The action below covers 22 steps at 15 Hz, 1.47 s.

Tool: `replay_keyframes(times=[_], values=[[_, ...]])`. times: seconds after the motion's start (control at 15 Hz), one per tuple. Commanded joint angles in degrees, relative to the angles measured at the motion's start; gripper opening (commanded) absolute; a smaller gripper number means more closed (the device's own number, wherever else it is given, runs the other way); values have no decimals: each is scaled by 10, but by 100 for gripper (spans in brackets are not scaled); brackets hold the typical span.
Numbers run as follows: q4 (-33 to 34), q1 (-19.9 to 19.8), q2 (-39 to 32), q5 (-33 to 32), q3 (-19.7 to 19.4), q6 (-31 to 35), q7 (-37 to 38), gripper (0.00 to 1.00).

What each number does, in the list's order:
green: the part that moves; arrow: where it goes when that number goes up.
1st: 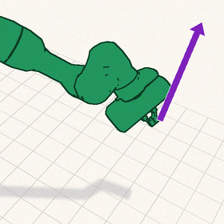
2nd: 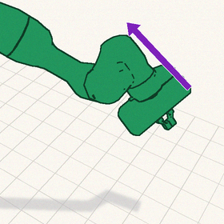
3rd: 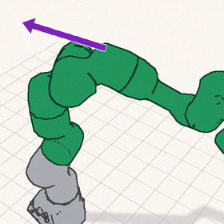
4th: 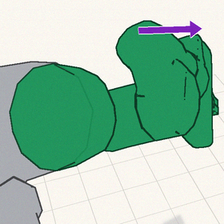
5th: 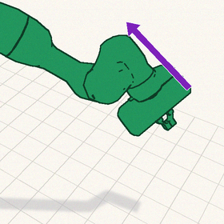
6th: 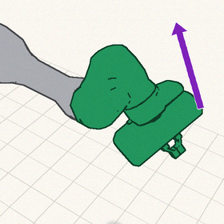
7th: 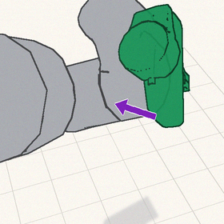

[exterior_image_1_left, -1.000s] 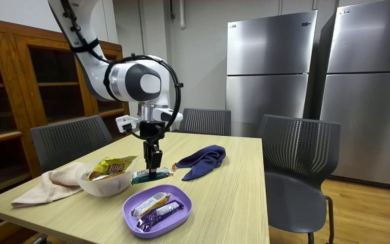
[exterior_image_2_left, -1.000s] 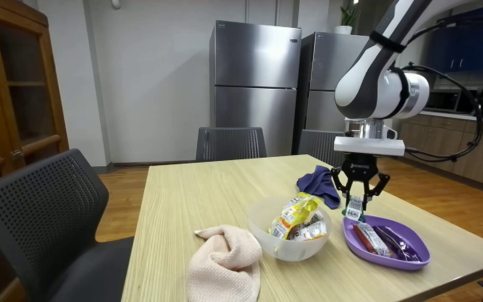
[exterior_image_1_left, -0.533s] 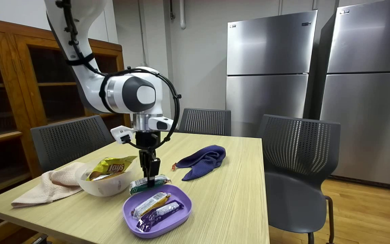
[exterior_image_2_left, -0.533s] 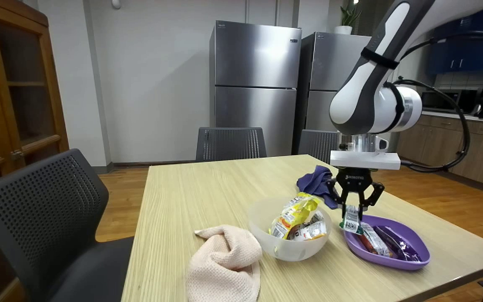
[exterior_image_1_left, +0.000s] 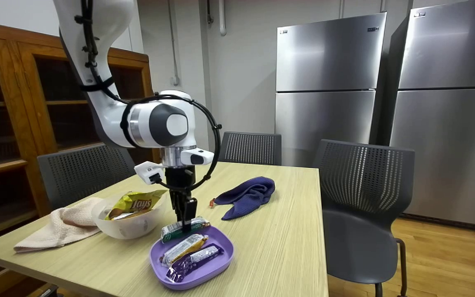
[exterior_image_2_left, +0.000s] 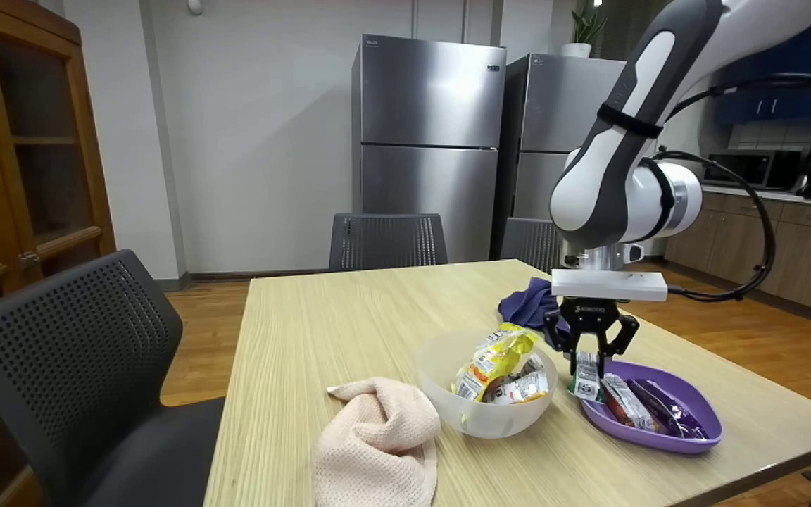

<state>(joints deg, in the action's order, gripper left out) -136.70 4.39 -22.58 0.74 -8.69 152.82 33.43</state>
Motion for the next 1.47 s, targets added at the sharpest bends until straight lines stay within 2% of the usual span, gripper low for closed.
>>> replay_keyframes(times=[0.0, 0.2, 0.27, 0.47, 0.6, 0.87, 1.13, 1.4], values=[[-3, 8, 9, -14, -16, 9, -6, 69], [-6, -2, 21, -2, -11, 1, -23, 92], [-31, -11, 51, -7, -20, -3, -37, 99], [-39, -17, 83, -5, -28, -21, -49, 100], [-39, -34, 109, 13, -19, -42, -79, 100], [-37, -55, 164, 37, -6, -116, -132, 100], [-44, -49, 205, 13, 2, -149, -131, 100], [-67, -44, 247, -14, 24, -153, -127, 100]])
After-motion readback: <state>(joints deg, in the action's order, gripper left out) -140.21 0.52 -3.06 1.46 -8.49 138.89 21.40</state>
